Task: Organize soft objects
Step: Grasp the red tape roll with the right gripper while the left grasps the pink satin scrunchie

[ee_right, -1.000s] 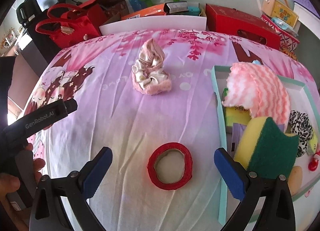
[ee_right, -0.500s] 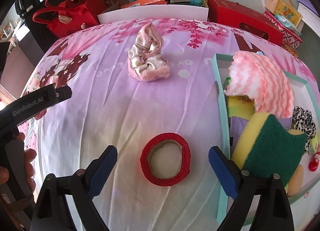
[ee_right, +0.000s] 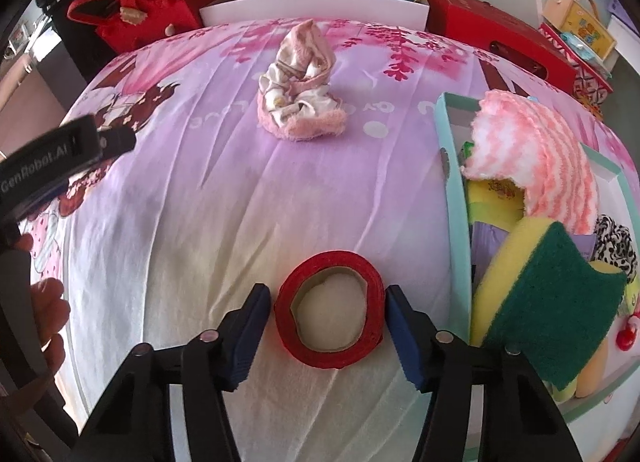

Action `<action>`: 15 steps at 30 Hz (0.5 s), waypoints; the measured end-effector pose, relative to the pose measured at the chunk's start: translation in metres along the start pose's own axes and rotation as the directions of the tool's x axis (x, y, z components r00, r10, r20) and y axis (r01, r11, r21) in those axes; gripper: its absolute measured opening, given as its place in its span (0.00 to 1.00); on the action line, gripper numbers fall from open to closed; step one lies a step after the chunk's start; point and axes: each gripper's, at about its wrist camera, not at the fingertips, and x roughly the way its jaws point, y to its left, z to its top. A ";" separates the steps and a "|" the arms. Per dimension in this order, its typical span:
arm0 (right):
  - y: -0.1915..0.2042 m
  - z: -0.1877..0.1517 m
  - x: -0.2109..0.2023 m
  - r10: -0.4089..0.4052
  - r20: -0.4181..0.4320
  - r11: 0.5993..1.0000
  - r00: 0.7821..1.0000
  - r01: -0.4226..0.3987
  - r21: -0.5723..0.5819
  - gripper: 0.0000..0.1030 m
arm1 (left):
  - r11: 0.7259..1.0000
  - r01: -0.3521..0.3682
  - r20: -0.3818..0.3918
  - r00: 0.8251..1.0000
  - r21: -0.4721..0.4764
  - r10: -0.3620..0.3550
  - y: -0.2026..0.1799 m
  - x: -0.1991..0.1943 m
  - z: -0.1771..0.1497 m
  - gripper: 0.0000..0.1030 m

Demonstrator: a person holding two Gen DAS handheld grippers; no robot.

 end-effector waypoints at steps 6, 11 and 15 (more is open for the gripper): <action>-0.004 0.000 0.000 0.008 0.002 1.000 1.000 -0.008 0.009 0.54 | 1.000 0.001 0.004 1.000 0.023 -0.001 -0.012 0.003 0.003 0.99; -0.011 0.007 -0.004 0.019 0.032 0.999 0.999 -0.021 0.044 0.53 | 0.998 0.046 -0.006 0.999 0.043 -0.046 -0.031 0.003 0.006 0.99; -0.021 0.016 -0.017 0.015 0.091 0.995 0.996 -0.024 0.093 0.53 | 0.993 0.108 -0.031 0.994 0.042 -0.107 -0.044 0.005 0.009 0.99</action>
